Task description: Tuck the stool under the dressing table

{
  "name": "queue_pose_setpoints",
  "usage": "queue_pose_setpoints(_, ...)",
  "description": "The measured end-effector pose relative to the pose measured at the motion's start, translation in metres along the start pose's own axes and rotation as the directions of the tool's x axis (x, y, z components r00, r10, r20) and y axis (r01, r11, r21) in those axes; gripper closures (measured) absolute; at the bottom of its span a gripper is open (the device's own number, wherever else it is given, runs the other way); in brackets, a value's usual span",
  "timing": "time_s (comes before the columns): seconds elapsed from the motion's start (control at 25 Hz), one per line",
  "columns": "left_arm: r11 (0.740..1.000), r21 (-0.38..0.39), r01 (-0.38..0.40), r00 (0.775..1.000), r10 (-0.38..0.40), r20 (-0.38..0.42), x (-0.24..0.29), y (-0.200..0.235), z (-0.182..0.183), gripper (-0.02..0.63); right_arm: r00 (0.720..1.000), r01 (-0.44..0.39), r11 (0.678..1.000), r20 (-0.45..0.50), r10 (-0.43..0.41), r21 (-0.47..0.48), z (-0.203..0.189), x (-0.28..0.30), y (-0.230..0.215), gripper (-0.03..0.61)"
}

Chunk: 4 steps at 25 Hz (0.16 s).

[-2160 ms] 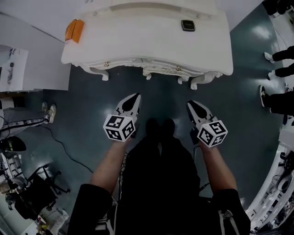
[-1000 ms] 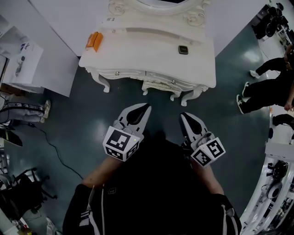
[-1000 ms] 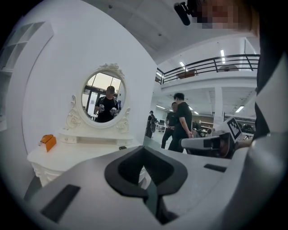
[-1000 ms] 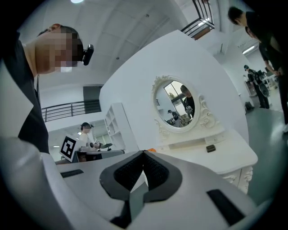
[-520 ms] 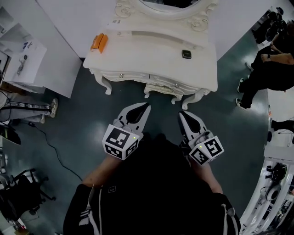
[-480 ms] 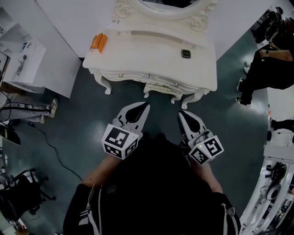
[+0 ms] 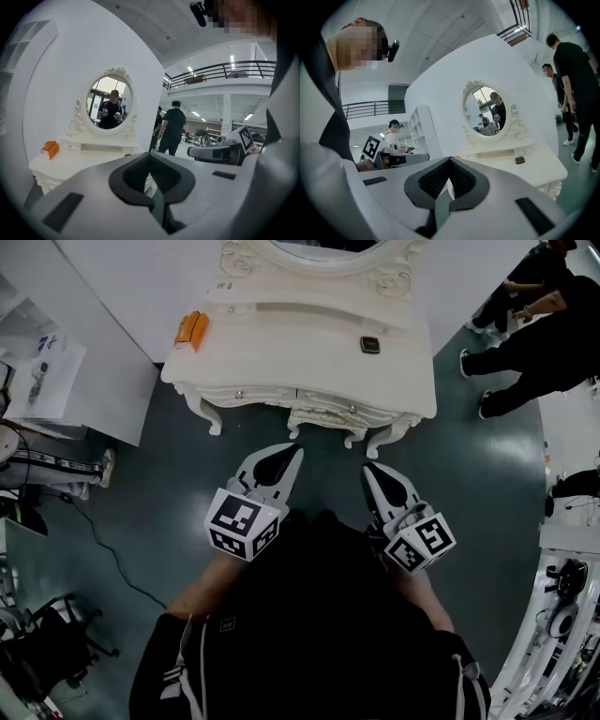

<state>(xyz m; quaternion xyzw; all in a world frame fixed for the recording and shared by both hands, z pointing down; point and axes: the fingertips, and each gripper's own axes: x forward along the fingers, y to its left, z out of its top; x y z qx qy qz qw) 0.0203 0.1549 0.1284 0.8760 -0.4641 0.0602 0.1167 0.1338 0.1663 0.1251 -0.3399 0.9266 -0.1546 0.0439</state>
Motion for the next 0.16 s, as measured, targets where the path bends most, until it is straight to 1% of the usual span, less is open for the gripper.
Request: queue_pose_setpoints(0.16,1.000,-0.006,0.015,1.000,-0.015,-0.007,0.0041,-0.0068,-0.0024,0.607,1.000,-0.002,1.000,-0.007,0.002,0.004,-0.0033,-0.0023,-0.0010,0.560)
